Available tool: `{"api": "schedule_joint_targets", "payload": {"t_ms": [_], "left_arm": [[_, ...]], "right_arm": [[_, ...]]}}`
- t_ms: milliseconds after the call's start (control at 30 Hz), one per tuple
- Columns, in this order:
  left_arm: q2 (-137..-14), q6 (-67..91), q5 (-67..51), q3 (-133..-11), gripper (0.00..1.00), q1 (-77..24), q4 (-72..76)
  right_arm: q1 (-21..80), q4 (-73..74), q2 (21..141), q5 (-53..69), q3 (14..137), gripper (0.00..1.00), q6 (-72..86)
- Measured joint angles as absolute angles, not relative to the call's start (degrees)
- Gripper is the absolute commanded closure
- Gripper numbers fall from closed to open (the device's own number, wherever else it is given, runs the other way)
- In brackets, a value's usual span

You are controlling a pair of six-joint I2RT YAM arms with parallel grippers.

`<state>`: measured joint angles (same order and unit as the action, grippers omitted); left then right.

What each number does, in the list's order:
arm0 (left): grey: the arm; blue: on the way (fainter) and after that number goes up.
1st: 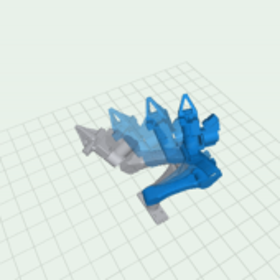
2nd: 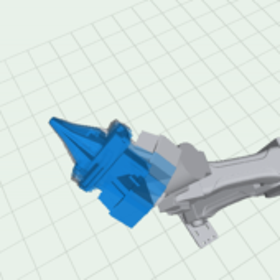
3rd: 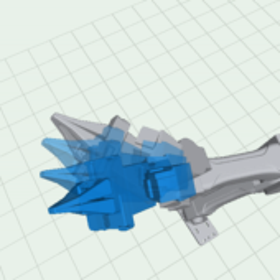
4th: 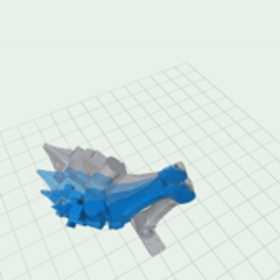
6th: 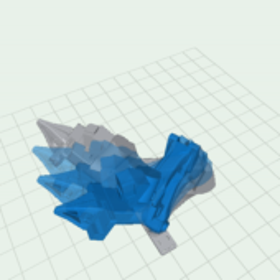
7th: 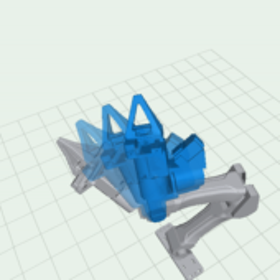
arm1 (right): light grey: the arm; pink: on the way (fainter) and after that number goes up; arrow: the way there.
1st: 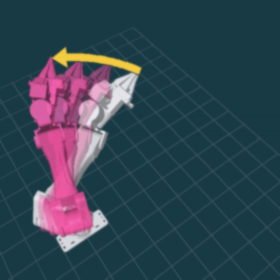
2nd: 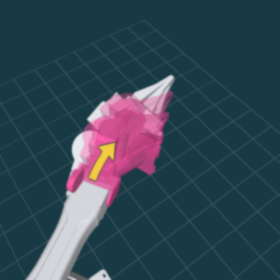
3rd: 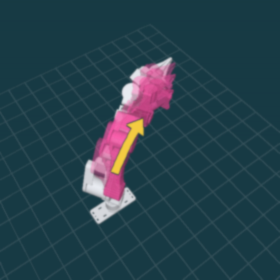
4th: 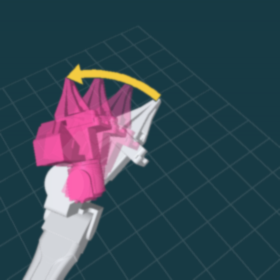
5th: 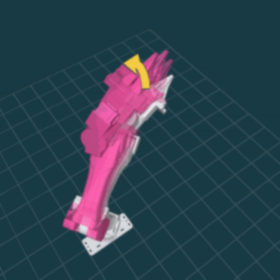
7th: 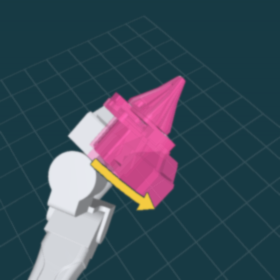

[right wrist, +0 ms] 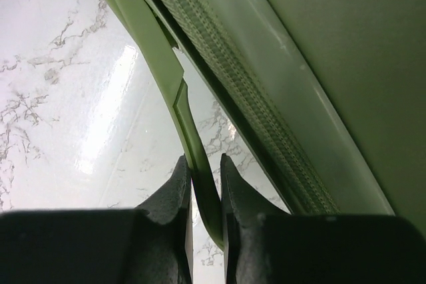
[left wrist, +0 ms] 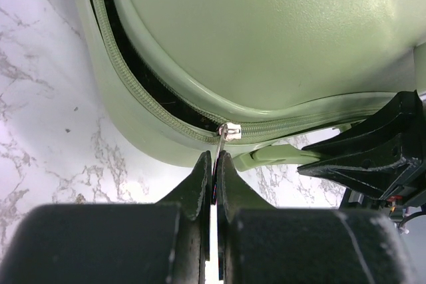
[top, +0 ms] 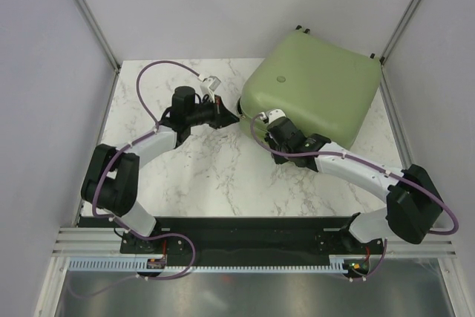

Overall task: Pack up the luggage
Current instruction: Zip the luggage at the center of the board.

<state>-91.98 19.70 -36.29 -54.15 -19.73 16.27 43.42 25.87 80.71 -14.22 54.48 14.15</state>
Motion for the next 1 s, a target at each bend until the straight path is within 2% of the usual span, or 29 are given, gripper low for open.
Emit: {"api": "schedule_joint_targets", "payload": {"t_ms": [1000], "left_arm": [[-93.45, 19.70, -37.60, -52.34, 0.98, -20.36, 21.50]], "right_arm": [[42.13, 26.28, 76.12, -12.73, 51.03, 1.00, 16.23]]}}
